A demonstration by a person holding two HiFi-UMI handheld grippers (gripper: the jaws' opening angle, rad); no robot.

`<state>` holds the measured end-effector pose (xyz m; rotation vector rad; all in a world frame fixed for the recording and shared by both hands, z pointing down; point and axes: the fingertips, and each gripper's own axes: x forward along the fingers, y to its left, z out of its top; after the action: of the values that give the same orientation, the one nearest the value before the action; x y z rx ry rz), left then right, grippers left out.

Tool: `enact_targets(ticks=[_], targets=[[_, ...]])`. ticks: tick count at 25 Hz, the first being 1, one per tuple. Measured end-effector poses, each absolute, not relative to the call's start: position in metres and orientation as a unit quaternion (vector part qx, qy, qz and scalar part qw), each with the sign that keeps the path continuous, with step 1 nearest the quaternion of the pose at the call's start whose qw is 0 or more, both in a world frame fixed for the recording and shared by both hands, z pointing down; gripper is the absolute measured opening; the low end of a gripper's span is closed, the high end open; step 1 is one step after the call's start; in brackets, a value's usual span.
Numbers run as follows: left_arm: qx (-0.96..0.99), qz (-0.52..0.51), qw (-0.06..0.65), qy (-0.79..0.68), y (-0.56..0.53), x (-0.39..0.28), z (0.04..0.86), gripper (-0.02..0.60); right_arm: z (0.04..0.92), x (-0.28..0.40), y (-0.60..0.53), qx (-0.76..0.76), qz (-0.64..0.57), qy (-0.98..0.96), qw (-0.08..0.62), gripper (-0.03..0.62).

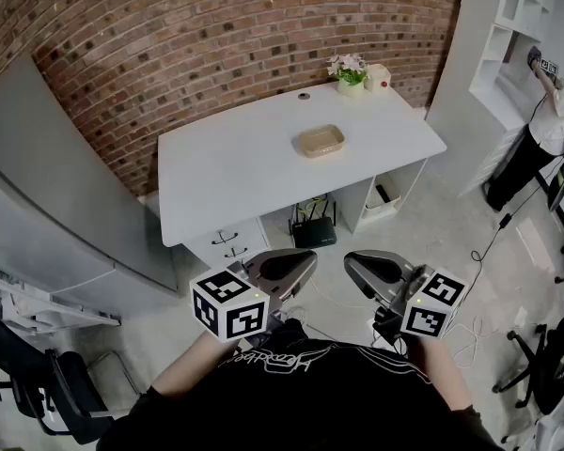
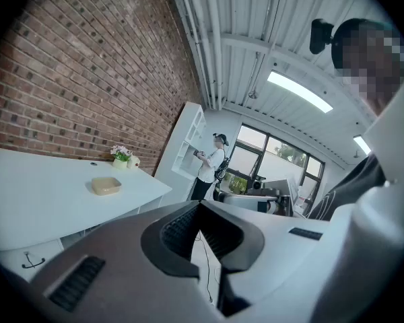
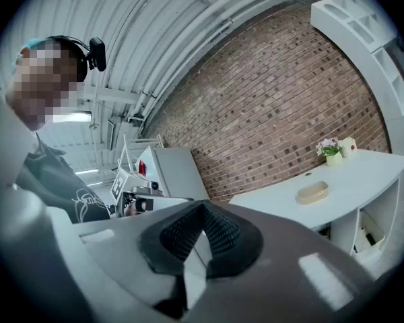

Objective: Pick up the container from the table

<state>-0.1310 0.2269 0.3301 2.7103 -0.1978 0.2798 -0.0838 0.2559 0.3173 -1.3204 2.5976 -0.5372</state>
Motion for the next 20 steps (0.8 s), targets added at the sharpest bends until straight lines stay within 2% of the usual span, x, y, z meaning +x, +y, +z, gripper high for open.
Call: enact_targets(ticks=[20], targets=[[0.966,0.107,0.216,-0.088,0.235,-0.130,0.332,0.003,0.321,-0.079,0.259,-0.436,-0.199,0.869,0.119,0.004]])
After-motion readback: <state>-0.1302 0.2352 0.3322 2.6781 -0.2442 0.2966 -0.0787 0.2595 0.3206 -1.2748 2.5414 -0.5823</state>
